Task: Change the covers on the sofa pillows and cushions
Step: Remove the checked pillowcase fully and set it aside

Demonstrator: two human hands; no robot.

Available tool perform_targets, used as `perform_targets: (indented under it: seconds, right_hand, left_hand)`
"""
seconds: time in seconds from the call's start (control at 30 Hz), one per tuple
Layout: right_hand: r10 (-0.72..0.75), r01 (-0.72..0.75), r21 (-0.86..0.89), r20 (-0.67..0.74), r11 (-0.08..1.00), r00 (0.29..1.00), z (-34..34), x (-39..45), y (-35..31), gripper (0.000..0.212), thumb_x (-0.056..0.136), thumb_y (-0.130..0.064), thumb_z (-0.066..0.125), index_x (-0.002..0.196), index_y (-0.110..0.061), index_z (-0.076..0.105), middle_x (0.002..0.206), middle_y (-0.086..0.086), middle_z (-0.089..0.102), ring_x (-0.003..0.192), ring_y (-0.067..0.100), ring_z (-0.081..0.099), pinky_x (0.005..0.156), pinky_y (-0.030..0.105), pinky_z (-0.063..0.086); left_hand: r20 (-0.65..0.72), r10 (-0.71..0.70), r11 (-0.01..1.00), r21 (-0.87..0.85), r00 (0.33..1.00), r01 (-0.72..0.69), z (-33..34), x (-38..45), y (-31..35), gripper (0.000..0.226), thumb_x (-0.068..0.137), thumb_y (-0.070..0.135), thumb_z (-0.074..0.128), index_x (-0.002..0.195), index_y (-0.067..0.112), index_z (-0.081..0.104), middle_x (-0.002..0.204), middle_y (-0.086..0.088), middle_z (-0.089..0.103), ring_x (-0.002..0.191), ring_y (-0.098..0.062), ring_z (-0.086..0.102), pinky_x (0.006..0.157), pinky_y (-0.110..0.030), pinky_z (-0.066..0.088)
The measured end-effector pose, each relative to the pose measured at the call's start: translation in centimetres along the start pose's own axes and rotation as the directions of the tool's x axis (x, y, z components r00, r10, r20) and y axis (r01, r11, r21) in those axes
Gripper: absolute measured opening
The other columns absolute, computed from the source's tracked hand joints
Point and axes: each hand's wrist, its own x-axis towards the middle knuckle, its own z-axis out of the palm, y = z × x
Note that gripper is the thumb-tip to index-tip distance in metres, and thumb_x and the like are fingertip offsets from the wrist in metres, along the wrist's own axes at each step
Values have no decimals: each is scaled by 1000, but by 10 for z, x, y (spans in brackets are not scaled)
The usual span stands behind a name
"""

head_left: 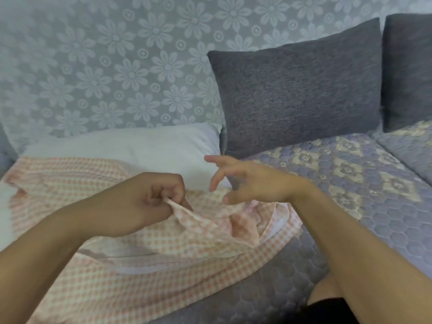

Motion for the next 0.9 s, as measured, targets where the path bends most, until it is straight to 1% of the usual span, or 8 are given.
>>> perform_targets:
  seconds: [0.07,0.17,0.33,0.43,0.57,0.7,0.83,0.9]
  right_hand:
    - [-75,68,139,39,988,996,1,-3,-4,20,88,-21,75,107,-19,69,151,-12,46,143,1,34,122,41,25]
    - [-163,130,425,43,896,986,1,-21,-8,44,78,-38,83,108,-14,61,132,5,55,133,20,48,116,44,34]
    - [55,-88,-208,-159,974,986,9,-38,15,34,83,-26,80,109,-37,60,116,-17,53,113,-3,50,99,23,41]
    - [73,-107,-60,-415,992,907,5,-40,14,25,90,-16,73,101,-31,58,94,-4,62,90,15,63,79,41,54]
    - [113,253,370,-733,894,671,-19,-50,-6,24,94,-1,62,110,-18,69,94,3,70,87,16,66,77,30,56]
    - [-95,32,-90,-897,995,432,-58,-40,-60,26,99,-8,54,103,-28,69,97,-13,67,83,-6,61,72,11,45]
    - [-314,165,-285,-931,944,185,-105,-36,-128,25,99,-10,44,89,-25,61,94,-5,55,80,4,50,72,14,39]
    - [-363,-117,-384,-917,916,167,-137,-20,-134,22,95,-5,40,95,-13,62,100,3,49,85,11,45,74,17,35]
  left_hand:
    - [-146,6,999,-35,989,-11,-2,0,3,5,88,17,58,87,22,59,84,-20,70,76,-53,54,68,-64,44]
    - [-351,-12,996,-89,936,-20,-7,3,1,7,87,23,60,92,17,57,72,-30,57,62,-47,40,57,-59,35]
    - [-387,13,991,-116,922,-62,-8,8,5,10,95,13,63,88,16,55,64,-11,59,59,-24,43,57,-40,35]
    - [-375,46,990,-106,926,-93,-9,9,10,15,98,3,57,88,13,55,67,-22,52,58,-22,40,55,-27,35]
    - [-393,0,993,111,919,47,-17,10,11,13,97,33,59,89,23,62,57,-2,51,50,-13,38,48,-24,33]
    - [-279,-43,979,182,959,96,-38,22,38,19,85,50,67,90,32,71,62,7,61,54,-8,50,60,-25,40]
    - [-121,-170,921,334,978,202,-96,36,62,16,90,39,70,89,24,76,82,8,77,71,-7,71,69,-20,53]
    - [-250,-220,782,533,943,324,-134,55,53,41,92,49,65,78,10,69,70,-6,69,60,-14,62,63,-28,48]
